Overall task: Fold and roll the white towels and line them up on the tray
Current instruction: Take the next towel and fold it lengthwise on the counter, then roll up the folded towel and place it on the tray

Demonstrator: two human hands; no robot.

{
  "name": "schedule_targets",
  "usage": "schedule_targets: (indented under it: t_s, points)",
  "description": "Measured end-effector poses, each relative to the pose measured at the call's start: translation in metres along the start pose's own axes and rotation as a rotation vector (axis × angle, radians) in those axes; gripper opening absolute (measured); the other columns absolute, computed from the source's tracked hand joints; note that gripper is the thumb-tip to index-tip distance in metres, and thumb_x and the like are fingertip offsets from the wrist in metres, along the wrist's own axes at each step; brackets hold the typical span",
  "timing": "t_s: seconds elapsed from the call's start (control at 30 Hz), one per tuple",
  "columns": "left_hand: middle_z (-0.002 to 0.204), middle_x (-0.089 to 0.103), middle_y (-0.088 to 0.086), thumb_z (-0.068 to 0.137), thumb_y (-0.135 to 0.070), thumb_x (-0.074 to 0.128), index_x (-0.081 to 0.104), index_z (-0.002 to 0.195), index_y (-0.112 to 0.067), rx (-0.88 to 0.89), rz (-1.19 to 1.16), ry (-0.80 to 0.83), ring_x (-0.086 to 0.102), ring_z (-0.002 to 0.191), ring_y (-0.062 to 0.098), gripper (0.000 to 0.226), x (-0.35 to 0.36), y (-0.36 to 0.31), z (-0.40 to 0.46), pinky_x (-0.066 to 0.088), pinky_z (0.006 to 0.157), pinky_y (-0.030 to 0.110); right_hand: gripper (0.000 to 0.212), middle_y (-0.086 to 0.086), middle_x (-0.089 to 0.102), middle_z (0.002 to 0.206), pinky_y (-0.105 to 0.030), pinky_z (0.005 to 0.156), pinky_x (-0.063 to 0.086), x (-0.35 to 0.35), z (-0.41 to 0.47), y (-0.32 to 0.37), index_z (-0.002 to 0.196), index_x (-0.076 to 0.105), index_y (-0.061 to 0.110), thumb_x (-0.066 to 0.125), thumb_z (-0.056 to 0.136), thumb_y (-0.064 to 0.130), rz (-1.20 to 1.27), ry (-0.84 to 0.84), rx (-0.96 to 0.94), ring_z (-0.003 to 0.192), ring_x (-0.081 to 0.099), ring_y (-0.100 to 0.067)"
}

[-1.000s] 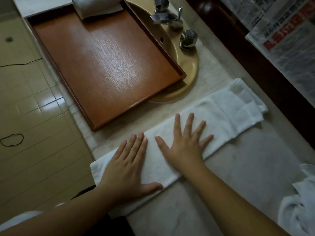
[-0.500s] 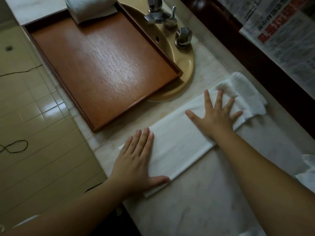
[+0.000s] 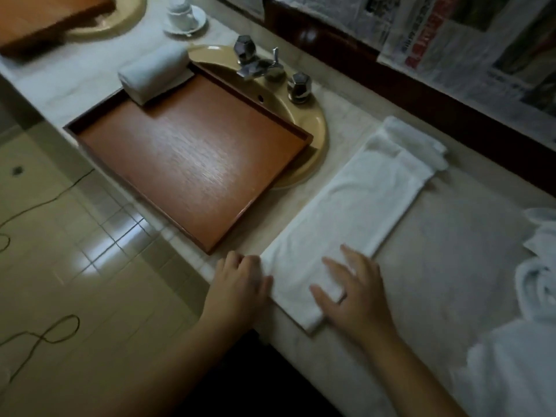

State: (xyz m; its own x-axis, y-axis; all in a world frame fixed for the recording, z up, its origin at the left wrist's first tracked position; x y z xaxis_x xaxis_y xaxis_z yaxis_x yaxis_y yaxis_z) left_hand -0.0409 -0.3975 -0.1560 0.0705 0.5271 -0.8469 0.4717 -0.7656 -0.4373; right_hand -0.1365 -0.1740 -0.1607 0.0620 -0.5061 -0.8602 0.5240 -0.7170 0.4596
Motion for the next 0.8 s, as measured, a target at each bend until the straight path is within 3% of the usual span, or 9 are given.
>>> schedule_targets:
  t_s: [0.07,0.17,0.33,0.43,0.5,0.6,0.67,0.73,0.8]
  points:
    - [0.116,0.04,-0.015,0.101,-0.05,0.058,0.057,0.135,-0.03,0.017,-0.079,0.067,0.048,0.102,0.005,0.039,-0.002,0.012,0.0,0.044,0.092,0.025,0.046,-0.004,0.062,0.129,-0.043,0.089,0.053,0.001,-0.037,0.021,0.113,0.078,0.032,0.08,0.075,0.058,-0.006,0.036,-0.001,0.107,0.06,-0.029]
    - [0.107,0.047,-0.017,0.1,-0.043,0.063,0.063,0.112,-0.032,0.064,-0.143,0.082,0.055,0.088,0.002,0.016,-0.005,0.019,0.002,0.045,0.076,0.016,0.037,0.002,0.061,0.112,-0.04,0.077,0.055,0.009,-0.074,0.039,0.109,0.078,0.035,0.075,0.078,0.054,-0.046,0.059,0.033,0.096,0.062,-0.025]
    - [0.09,0.057,-0.012,0.094,-0.037,0.069,0.061,0.087,-0.029,0.017,-0.231,0.038,0.057,0.078,0.005,0.012,-0.009,0.025,0.008,0.04,0.064,0.018,0.033,-0.005,0.066,0.117,-0.04,0.085,0.056,0.012,-0.101,0.052,0.114,0.076,0.021,0.073,0.09,0.042,-0.077,-0.04,0.066,0.101,0.065,-0.026]
    - [0.091,0.064,-0.01,0.092,-0.034,0.071,0.061,0.095,-0.027,0.042,-0.288,0.079,0.063,0.085,0.011,0.013,-0.01,0.027,0.014,0.048,0.069,0.027,0.027,-0.012,0.067,0.132,-0.042,0.094,0.056,0.016,-0.116,0.062,0.112,0.078,0.012,0.065,0.101,0.033,-0.118,-0.127,0.047,0.117,0.066,-0.028]
    - [0.11,0.063,-0.007,0.092,-0.039,0.071,0.058,0.118,-0.027,0.209,-0.217,0.089,0.062,0.097,0.013,0.032,-0.012,0.026,0.014,0.053,0.081,0.033,0.03,-0.014,0.065,0.137,-0.04,0.098,0.054,0.018,-0.124,0.069,0.115,0.078,0.01,0.06,0.103,0.031,-0.173,-0.167,0.072,0.122,0.064,-0.029]
    - [0.15,0.052,0.002,0.095,-0.059,0.062,0.052,0.147,-0.025,0.791,0.114,-0.02,0.051,0.133,0.025,0.063,-0.015,0.014,0.007,0.049,0.105,0.04,0.045,-0.01,0.058,0.147,-0.04,0.104,0.049,0.022,-0.13,0.079,0.132,0.07,0.011,0.064,0.097,0.038,-0.192,-0.138,0.108,0.133,0.057,-0.027]
    - [0.167,0.037,0.006,0.098,-0.068,0.05,0.043,0.158,-0.023,1.07,0.269,0.023,0.034,0.154,0.026,0.075,-0.006,0.021,0.005,0.037,0.119,0.042,0.06,-0.005,0.053,0.154,-0.041,0.111,0.045,0.026,-0.135,0.08,0.143,0.061,0.012,0.066,0.094,0.046,-0.226,-0.068,0.099,0.142,0.049,-0.024]
    - [0.173,0.017,0.002,0.1,-0.07,0.043,0.025,0.166,-0.024,1.162,0.357,0.138,0.012,0.161,0.022,0.082,0.006,0.039,0.007,0.02,0.128,0.044,0.066,-0.003,0.048,0.158,-0.041,0.117,0.039,0.032,-0.142,0.081,0.148,0.057,0.014,0.064,0.094,0.051,-0.271,-0.019,0.095,0.147,0.044,-0.023]
    - [0.174,0.014,0.002,0.103,-0.062,0.049,0.026,0.165,-0.018,1.192,0.33,0.163,0.008,0.161,0.019,0.079,0.01,0.054,0.01,0.018,0.129,0.043,0.063,-0.004,0.049,0.157,-0.043,0.116,0.039,0.035,-0.148,0.08,0.146,0.059,0.015,0.064,0.094,0.05,-0.294,-0.016,0.079,0.144,0.047,-0.025]
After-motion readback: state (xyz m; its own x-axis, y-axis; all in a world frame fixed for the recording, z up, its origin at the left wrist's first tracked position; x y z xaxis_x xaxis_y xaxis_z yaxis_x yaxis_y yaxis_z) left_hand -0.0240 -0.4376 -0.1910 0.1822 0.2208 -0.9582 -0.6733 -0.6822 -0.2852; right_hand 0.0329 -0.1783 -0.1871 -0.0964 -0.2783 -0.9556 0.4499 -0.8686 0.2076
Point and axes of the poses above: each hand's wrist, its own z-axis towards the middle knuckle, its own x-axis out of the palm, y = z × x, the point moved 6 cm from there along z, towards the middle knuckle
